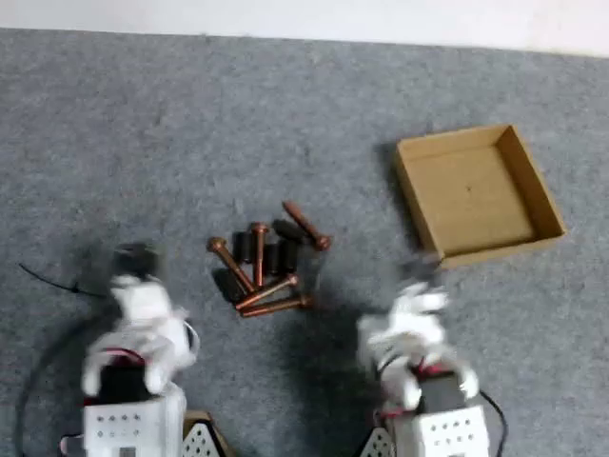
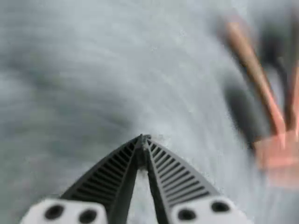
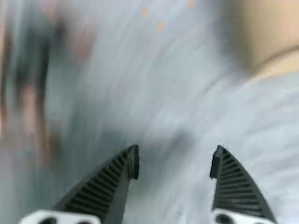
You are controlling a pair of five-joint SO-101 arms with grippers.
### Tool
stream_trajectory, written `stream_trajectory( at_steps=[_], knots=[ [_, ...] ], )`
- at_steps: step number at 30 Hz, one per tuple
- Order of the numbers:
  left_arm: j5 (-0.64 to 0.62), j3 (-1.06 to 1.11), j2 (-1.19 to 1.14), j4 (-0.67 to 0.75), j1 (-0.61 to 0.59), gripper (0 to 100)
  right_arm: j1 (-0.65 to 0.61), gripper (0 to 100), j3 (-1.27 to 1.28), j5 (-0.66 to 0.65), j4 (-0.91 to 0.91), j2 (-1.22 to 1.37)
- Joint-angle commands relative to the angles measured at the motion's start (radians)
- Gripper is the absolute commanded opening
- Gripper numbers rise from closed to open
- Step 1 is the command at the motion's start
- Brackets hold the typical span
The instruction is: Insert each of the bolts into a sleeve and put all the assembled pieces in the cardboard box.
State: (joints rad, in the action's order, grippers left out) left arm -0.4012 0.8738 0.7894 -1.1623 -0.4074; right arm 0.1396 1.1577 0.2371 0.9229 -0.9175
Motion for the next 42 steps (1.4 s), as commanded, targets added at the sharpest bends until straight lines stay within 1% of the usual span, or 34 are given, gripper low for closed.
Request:
stream_trajectory(
  at_steps=[1,13,19,23,24,25,27,29,31,34,37,39,40,42],
  knots=[
    [-0.011,-0.076,-0.073,0.014,-0.012,1,0.015,23.8,-0.067,0.009,0.044,0.041],
    [-0.011,-0.074,-0.073,0.014,-0.016,1,0.015,23.8,-0.067,0.009,0.050,0.041],
    [-0.014,-0.073,-0.073,0.014,-0.097,1,0.015,23.8,-0.065,0.009,0.050,0.041],
    [-0.009,0.015,-0.068,0.021,-0.148,1,0.015,23.8,-0.065,0.009,0.050,0.041],
    [0.005,0.030,-0.068,0.023,-0.154,1,0.015,23.8,-0.065,0.009,0.050,0.041],
    [0.049,0.035,-0.068,0.034,-0.153,1,0.015,23.8,-0.065,0.009,0.050,0.041],
    [0.178,0.039,-0.070,0.040,-0.153,1,0.015,23.8,-0.065,0.008,0.050,0.041],
    [0.265,0.039,-0.073,0.040,-0.151,1,0.013,23.9,-0.065,0.008,0.048,0.041],
    [0.261,0.053,-0.073,0.043,-0.128,1,0.010,24.1,-0.064,0.008,0.047,0.041],
    [0.244,0.081,-0.068,0.058,-0.054,1,0.008,24.1,-0.058,0.005,-0.013,0.045],
    [0.244,0.113,-0.068,0.104,0.005,1,0.012,24.1,-0.019,0.002,-0.059,0.041],
    [0.245,0.130,-0.067,0.133,0.024,1,0.010,24.1,-0.007,0.002,-0.062,0.039],
    [0.255,0.127,-0.067,0.135,0.027,1,0.010,24.1,-0.005,0.002,-0.061,0.039],
    [0.353,0.101,-0.058,0.086,0.025,1,0.010,24.1,-0.004,0.000,-0.056,0.039]
  ],
)
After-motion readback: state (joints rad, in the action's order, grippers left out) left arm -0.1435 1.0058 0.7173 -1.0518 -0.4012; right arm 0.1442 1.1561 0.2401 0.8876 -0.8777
